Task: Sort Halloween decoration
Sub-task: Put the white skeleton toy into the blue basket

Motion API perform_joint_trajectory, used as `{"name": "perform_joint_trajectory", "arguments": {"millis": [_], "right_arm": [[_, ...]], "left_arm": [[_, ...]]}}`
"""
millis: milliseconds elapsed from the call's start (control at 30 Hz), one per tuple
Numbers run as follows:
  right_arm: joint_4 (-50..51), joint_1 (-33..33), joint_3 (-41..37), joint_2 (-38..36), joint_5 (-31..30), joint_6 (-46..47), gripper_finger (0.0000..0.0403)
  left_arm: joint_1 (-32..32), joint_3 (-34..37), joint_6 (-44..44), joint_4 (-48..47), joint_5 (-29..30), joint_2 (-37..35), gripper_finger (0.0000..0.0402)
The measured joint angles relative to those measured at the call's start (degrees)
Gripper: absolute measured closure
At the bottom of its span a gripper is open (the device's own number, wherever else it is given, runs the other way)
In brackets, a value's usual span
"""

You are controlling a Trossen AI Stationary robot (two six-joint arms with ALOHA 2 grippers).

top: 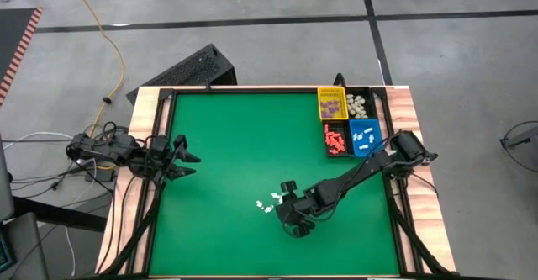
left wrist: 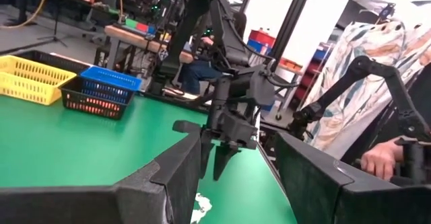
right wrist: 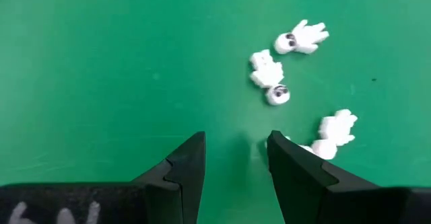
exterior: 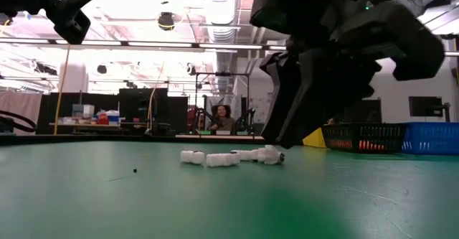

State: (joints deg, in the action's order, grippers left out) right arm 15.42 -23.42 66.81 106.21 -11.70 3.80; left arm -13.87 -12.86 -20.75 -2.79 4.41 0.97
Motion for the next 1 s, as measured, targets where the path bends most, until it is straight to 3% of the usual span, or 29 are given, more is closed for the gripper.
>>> {"name": "perform_joint_trajectory", "arguments": {"millis": [333,667,1000], "right_arm": [[-0.1,3.3,0.0,0.0,1.0,-2.8,0.0226],[-1.9,1.0,0.2,4.4,2.6,-0.8,0.0226],[1.1,0.3,0.2,3.7,0.9,1.5,0.0227]], "left_arm": [[0.0,0.0,-0.1,-1.2,1.0,0.0,0.0221],[0.0,0.0,-0.6,-4.0,1.0,0.0,0.0221],[0.0,0.0,-3.0,-4.3,1.0,0.1,0.0221]]}}
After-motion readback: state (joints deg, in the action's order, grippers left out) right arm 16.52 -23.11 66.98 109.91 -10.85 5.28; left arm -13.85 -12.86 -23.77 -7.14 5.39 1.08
